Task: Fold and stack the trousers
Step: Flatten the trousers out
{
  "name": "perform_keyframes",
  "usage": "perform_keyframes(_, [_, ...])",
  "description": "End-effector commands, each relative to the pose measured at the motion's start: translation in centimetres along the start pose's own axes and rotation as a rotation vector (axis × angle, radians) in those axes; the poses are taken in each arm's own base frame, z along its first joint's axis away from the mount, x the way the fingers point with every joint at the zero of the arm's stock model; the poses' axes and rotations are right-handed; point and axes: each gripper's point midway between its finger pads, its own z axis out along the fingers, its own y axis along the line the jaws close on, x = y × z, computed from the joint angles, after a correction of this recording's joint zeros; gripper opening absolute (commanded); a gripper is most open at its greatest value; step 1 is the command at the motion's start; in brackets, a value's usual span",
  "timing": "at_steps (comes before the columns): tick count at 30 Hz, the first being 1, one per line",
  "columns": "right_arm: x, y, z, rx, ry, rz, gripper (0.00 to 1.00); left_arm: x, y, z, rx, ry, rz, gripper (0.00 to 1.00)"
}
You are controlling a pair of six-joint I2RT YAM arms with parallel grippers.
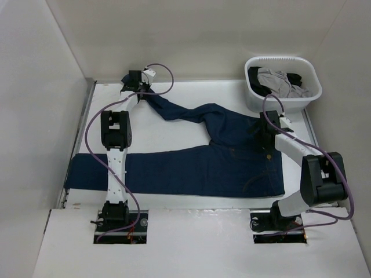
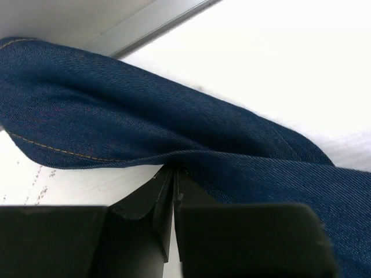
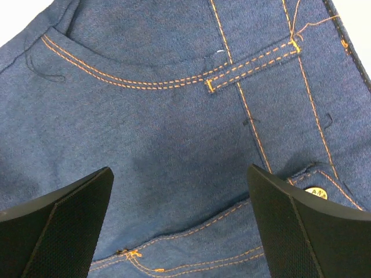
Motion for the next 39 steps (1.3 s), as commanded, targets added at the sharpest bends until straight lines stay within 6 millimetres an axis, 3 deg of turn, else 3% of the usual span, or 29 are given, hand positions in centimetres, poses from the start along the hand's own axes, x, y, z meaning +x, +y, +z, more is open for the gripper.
perform_keyframes(1, [-1.1,0.7,-0.7,-0.021,-0.021,0.045,1.00,-1.3,0.8,-3.8,0.051,-0.018,0.013,0.02])
perform_keyframes(2, [-1.2,0.3,-0.7,-0.020,-0.024,0.056,0.99,-3.7,1.6,-6.4,0.099,-0.092,-0.046,0.04])
perform_keyframes(4, [-1.4,-0.4,-0.9,-0.020,-0.033,0.073,0.96,-6.6,2.8,-9.5,0.163,-0.196,-0.148,0.11])
perform_keyframes(7, [-1.6,-0.9,-1.0,-0.027,-0.046,0.087,0.95,-10.5,6.1,-12.6,0.196,-0.333,-0.380,0.28])
perform_keyframes(8, [-1.6,-1.1,-1.2,-0.036,-0.055,0.094,0.96,-11.1,8.1,-12.4,0.175,-0.370,-0.538,0.48])
perform_keyframes(10, [-1.7,-1.3,-1.2,-0.034,-0.057,0.098,0.97,-10.8,8.8,-11.0,0.165,-0.367,-0.595,0.57])
perform_keyframes(15, [-2.0,-0.9,-1.6,-0.050,-0.071,0.088,0.98,-8.9,9.4,-6.8,0.067,-0.303,-0.651,0.67])
perform_keyframes(21, [-2.2,-0.6,-2.1,-0.059,-0.078,0.076,0.98,-7.5,9.2,-2.1,-0.010,-0.293,-0.642,0.71])
perform_keyframes(25, [-2.6,-0.8,-3.2,-0.063,-0.091,0.083,0.98,-4.5,10.5,0.5,-0.129,-0.253,-0.650,0.77])
perform_keyframes(27, [-2.8,-1.2,-3.7,-0.047,-0.097,0.083,0.99,-3.2,9.8,1.3,-0.115,-0.215,-0.618,0.78])
perform_keyframes(29, [-3.4,-2.3,-4.0,0.000,-0.117,0.085,1.00,-1.7,7.6,2.2,-0.073,-0.144,-0.523,0.78])
perform_keyframes(32, [-4.7,-3.7,-4.3,0.081,-0.150,0.062,1.00,1.4,2.4,3.0,0.024,0.013,-0.259,0.68])
perform_keyframes(34, [-5.7,-4.3,-4.0,0.121,-0.166,0.043,1.00,3.2,-0.1,3.0,0.082,0.092,-0.129,0.43])
perform_keyframes(36, [-7.0,-4.9,-2.7,0.161,-0.171,0.033,1.00,4.0,-0.4,2.4,0.086,0.131,-0.098,0.12])
perform_keyframes(38, [-8.2,-5.2,-1.3,0.181,-0.169,0.024,1.00,4.1,1.1,1.2,0.041,0.146,-0.114,0.02])
perform_keyframes(39, [-9.0,-5.2,-0.5,0.188,-0.169,0.019,1.00,4.0,2.8,-0.1,0.005,0.148,-0.136,0.00])
